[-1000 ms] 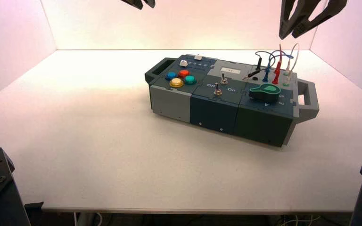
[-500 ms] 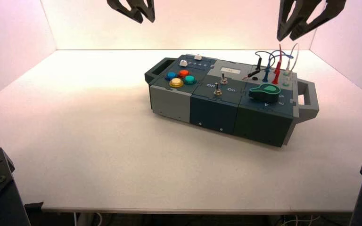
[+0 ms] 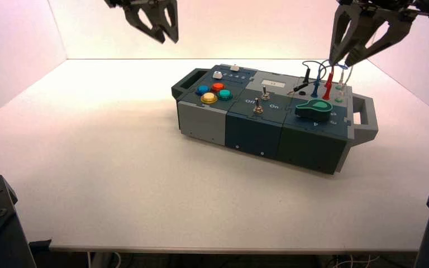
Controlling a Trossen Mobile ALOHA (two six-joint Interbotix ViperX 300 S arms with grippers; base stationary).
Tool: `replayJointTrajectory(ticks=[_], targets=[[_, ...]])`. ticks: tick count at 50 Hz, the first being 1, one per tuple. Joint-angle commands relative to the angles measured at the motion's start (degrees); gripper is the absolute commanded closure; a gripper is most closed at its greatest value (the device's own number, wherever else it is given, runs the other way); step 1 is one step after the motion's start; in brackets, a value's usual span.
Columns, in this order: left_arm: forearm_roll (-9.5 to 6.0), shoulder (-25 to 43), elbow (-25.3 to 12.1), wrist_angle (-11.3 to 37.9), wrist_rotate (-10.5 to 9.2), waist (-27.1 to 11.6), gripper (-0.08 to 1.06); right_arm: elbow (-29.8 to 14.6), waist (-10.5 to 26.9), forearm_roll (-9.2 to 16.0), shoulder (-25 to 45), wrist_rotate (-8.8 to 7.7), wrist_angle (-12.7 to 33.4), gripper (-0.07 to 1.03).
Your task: Insert the black wire.
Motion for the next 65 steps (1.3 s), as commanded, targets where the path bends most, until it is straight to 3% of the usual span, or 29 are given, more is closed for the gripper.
replayJointTrajectory(ticks=[1, 16, 30, 37, 41, 47, 50, 54, 60, 65], targets=[[0.09, 1.8, -3.5, 1.1, 0.97, 0.7, 0.49, -0.1, -1.1, 0.3, -0.6, 1.49, 0.0, 0.55], [0.00, 8.3, -8.5, 4.7, 1.93, 0.6, 0.49, 3.2, -4.0, 0.3, -1.2, 4.13, 0.5, 0.55], [-0.44, 10.9, -11.0, 6.4, 1.93, 0.4, 0.49, 3.3, -8.3, -0.5, -1.1, 4.13, 1.6, 0.55], [-0.53, 12.0, -11.9, 6.9, 1.93, -0.1, 0.50, 3.1, -9.1, -1.3, -0.4, 3.16, 2.4, 0.56], [-0.53, 12.9, -12.4, 7.3, 1.85, -0.3, 0.50, 2.7, -9.1, -1.4, 1.0, 2.90, 2.7, 0.58], [-0.53, 14.2, -13.4, 8.4, 1.85, -0.5, 0.51, 2.5, -9.1, -1.3, 3.8, 2.90, 2.8, 0.76], [-0.53, 14.7, -14.1, 9.1, 1.93, -0.8, 0.54, 2.4, -9.1, -1.4, 5.4, 2.90, 2.7, 0.93], [-0.53, 15.3, -15.3, 9.6, 2.20, -1.4, 0.63, 2.2, -9.1, -1.4, 6.9, 2.81, 2.3, 0.95], [-0.53, 16.9, -17.1, 10.0, 3.08, -1.6, 0.90, 1.8, -9.1, -1.3, 8.3, 2.55, 1.7, 0.98], [-0.53, 18.7, -19.0, 11.1, 3.34, -1.7, 0.98, 1.6, -9.1, -1.3, 8.8, 2.55, 1.4, 0.98]])
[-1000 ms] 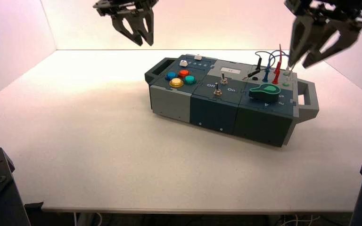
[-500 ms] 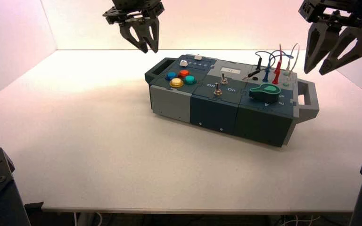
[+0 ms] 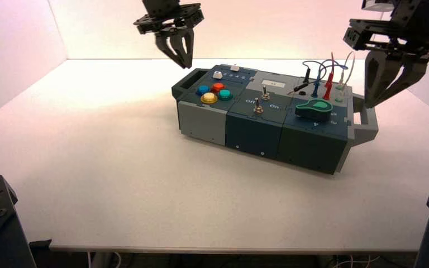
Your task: Insert the black wire.
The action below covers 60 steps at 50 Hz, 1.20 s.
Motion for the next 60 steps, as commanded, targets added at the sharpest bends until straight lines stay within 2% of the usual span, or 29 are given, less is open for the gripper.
replayJointTrajectory(ticks=[1, 17, 29, 35, 46, 60], targets=[[-0.18, 0.9, -3.6, 1.1, 0.97, -0.3, 0.99, -1.7, -0.2, 0.0, 0.3, 0.00, -0.8, 0.98], [-0.18, 6.6, -7.8, 3.3, 1.05, -0.2, 1.00, -2.1, -0.2, -0.2, 3.2, 0.09, -1.6, 0.98], [-0.18, 9.7, -10.1, 5.9, 0.79, -0.3, 1.00, -4.5, -1.4, -1.2, 9.1, 0.53, -3.3, 0.98], [-0.18, 9.9, -9.8, 6.2, 0.53, -0.3, 1.00, -6.4, -2.8, -1.6, 12.9, 0.53, -3.7, 0.98], [-0.09, 10.4, -9.1, 8.1, -0.53, -0.2, 1.00, -9.8, -3.0, -2.1, 18.5, 0.53, -4.6, 0.98], [0.00, 9.6, -5.7, 9.0, -0.79, -0.1, 1.01, -13.5, -3.1, -2.9, 23.3, 0.44, -5.4, 0.98]])
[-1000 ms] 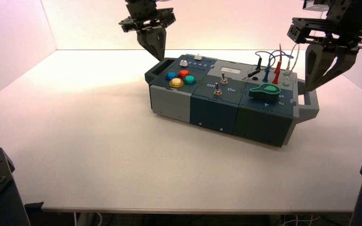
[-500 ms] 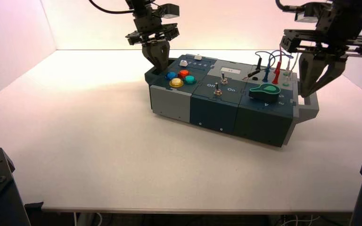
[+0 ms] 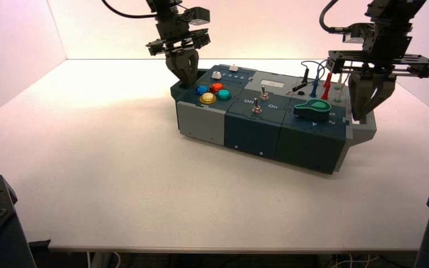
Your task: Insert the black wire.
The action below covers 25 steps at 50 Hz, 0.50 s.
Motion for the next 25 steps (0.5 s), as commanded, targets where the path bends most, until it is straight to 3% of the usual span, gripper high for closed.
replayJointTrajectory(ticks=[1, 13, 25], targets=[[0.26, -1.6, 1.9, 1.1, 0.00, -0.4, 1.01, -3.4, 0.9, 0.0, 1.4, 0.00, -1.4, 0.98], [0.26, -2.7, 4.3, 1.1, -0.53, -0.4, 1.01, -7.4, 0.9, -0.3, 6.2, -0.62, -1.2, 0.98], [0.26, -3.7, 6.2, 1.1, -0.79, -0.4, 1.01, -9.8, 1.0, -0.2, 9.1, -2.29, -1.2, 0.98]])
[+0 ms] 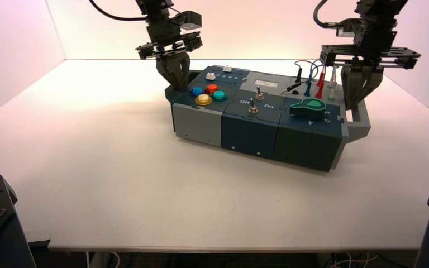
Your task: Insert the black wire.
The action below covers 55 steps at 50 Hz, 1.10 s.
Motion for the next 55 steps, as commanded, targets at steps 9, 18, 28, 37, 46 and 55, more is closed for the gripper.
replayJointTrajectory(ticks=[9, 18, 28, 37, 46, 55], targets=[[-0.26, -2.8, 3.5, 0.8, -0.26, -1.1, 1.01, -4.7, 1.8, 1.1, 4.7, -2.99, -0.7, 0.98], [-0.35, -4.4, 5.2, 0.4, -0.88, -1.1, 1.01, -8.0, 2.5, 1.7, 7.7, -4.92, 0.1, 0.98], [-0.35, -5.3, 7.3, -0.3, -1.32, -1.1, 1.01, -11.9, 4.7, 3.1, 11.0, -6.68, 1.5, 0.98], [-0.35, -6.6, 9.7, -1.3, -1.67, -1.1, 1.01, -14.2, 6.8, 3.3, 12.8, -6.77, 2.4, 0.98], [-0.35, -7.6, 11.0, -2.4, -1.76, -0.9, 1.01, -14.7, 7.1, 3.4, 13.1, -6.94, 2.8, 0.98], [-0.35, -7.7, 10.1, -2.6, -1.85, -0.7, 1.01, -13.8, 6.9, 2.8, 12.3, -6.15, 3.4, 0.98]])
